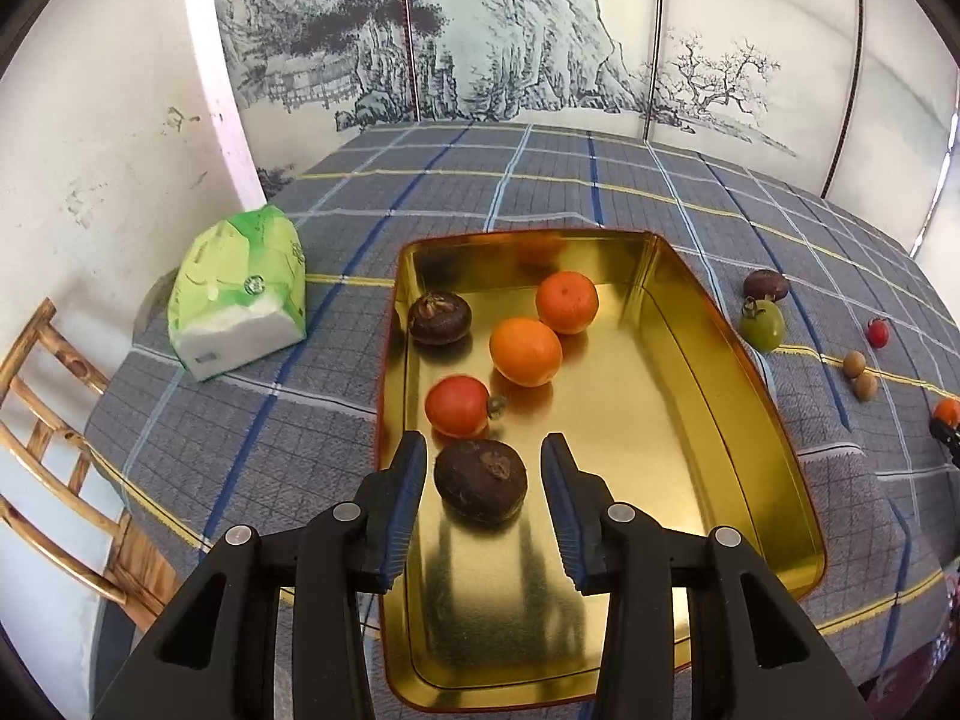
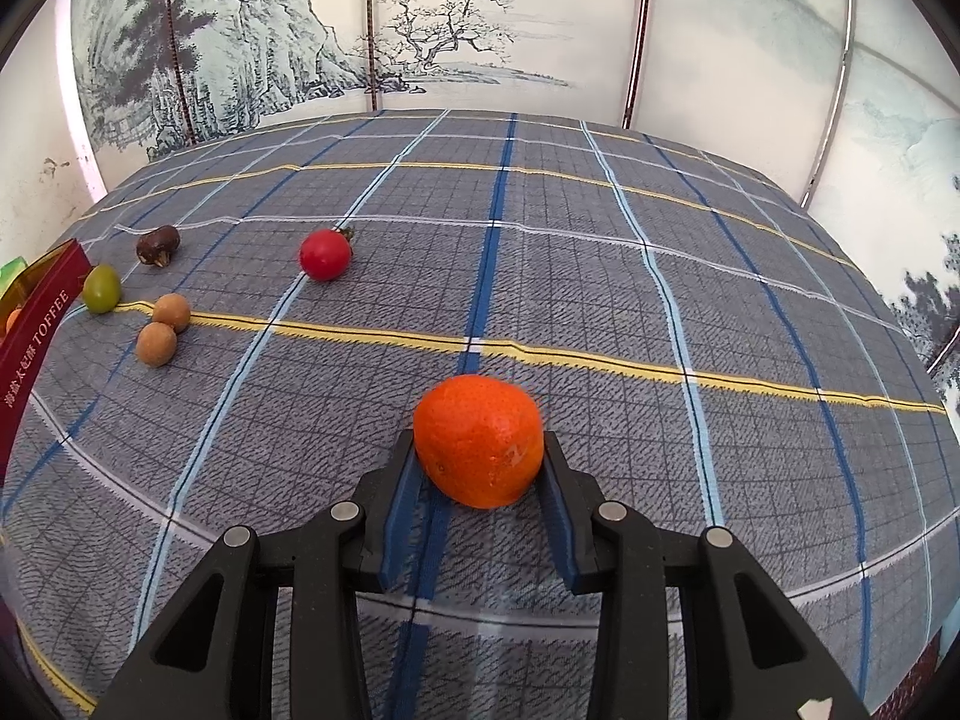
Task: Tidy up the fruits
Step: 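Carry the tangerine over the gold tray and open the right gripper, then grasp the flat dark brown fruit on the table with the right gripper, then grasp a small tan round fruit with the left gripper while the right gripper holds the dark fruit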
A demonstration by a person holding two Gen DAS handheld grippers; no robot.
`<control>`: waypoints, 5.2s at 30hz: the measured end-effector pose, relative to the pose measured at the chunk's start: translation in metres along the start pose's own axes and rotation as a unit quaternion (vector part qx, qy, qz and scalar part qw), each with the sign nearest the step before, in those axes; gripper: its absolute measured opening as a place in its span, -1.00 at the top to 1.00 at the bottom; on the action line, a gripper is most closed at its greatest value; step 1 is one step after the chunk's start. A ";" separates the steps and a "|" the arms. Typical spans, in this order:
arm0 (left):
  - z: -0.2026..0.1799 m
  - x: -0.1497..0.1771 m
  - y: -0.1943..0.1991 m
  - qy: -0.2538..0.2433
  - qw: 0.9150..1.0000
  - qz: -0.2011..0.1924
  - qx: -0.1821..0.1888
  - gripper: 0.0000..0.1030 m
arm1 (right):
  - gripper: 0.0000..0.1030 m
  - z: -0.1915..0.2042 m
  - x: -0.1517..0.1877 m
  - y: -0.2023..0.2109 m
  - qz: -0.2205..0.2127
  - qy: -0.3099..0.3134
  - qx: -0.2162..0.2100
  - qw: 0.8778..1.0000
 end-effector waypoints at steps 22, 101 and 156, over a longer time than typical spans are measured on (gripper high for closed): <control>0.025 0.002 0.014 0.038 0.999 -0.025 -0.027 -0.36 | 0.33 0.142 -0.026 0.082 -0.034 0.090 -0.120 0.988; 0.048 0.007 0.038 0.051 0.998 -0.021 -0.037 -0.72 | 0.00 0.263 -0.096 -0.003 0.021 0.153 -0.163 0.974; -0.328 -0.056 -0.068 -0.180 0.956 0.099 0.209 -0.39 | 0.25 -0.058 -0.024 -0.005 -0.022 -0.098 -0.032 0.994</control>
Point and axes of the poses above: each gripper's, at about its wrist camera, not at the fingertips, and y roughly against the way its jaws point, z to its left, x to its underside, the point moved 9 cm from there along -y, roughly the way its jaws point, and after that the axes turned 4 degrees about -y, right-handed, at the moved point
